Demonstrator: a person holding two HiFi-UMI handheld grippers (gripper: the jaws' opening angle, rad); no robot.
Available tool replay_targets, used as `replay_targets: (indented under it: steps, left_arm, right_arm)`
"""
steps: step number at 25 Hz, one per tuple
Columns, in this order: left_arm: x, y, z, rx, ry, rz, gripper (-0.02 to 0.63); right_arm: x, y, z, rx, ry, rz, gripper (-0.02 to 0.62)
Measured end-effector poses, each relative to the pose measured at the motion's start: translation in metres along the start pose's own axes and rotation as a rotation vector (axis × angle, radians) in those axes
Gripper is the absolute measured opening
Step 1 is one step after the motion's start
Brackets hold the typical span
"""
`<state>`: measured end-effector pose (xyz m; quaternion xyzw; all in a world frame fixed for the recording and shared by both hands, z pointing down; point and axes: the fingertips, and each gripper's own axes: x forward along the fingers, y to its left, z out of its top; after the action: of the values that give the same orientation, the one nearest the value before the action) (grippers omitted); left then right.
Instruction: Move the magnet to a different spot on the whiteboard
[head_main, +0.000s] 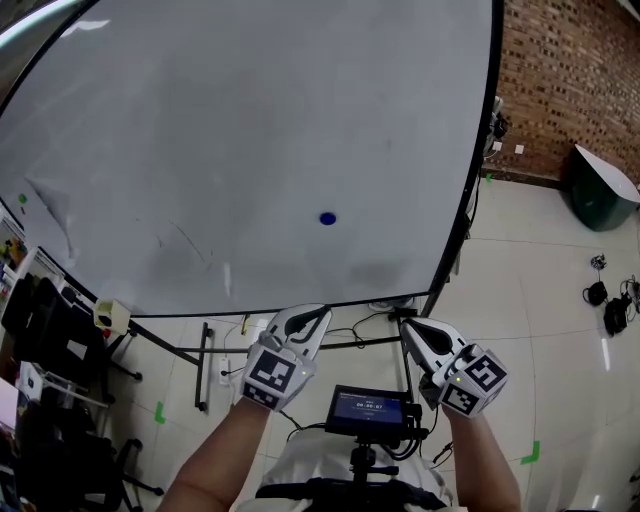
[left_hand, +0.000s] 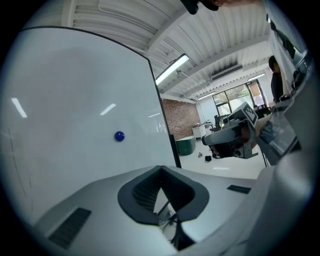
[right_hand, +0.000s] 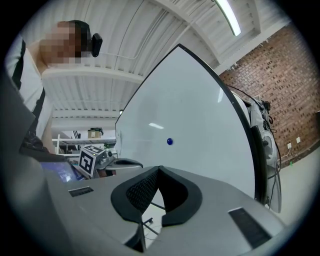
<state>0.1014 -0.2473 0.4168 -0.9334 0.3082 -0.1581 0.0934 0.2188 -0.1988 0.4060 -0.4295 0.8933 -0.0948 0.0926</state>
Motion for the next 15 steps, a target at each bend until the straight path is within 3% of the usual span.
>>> replay_targets:
  steps: [8, 15]
  left_arm:
    - [0.025, 0.043, 0.023, 0.367, 0.092, 0.143, 0.035]
    - [0.041, 0.057, 0.036, 0.552, 0.111, 0.166, 0.037]
  right_arm:
    - [0.012, -0.018, 0.002, 0.020, -0.010, -0.023, 0.032]
    - [0.032, -0.029, 0.009, 0.004, -0.006, -0.008, 0.032]
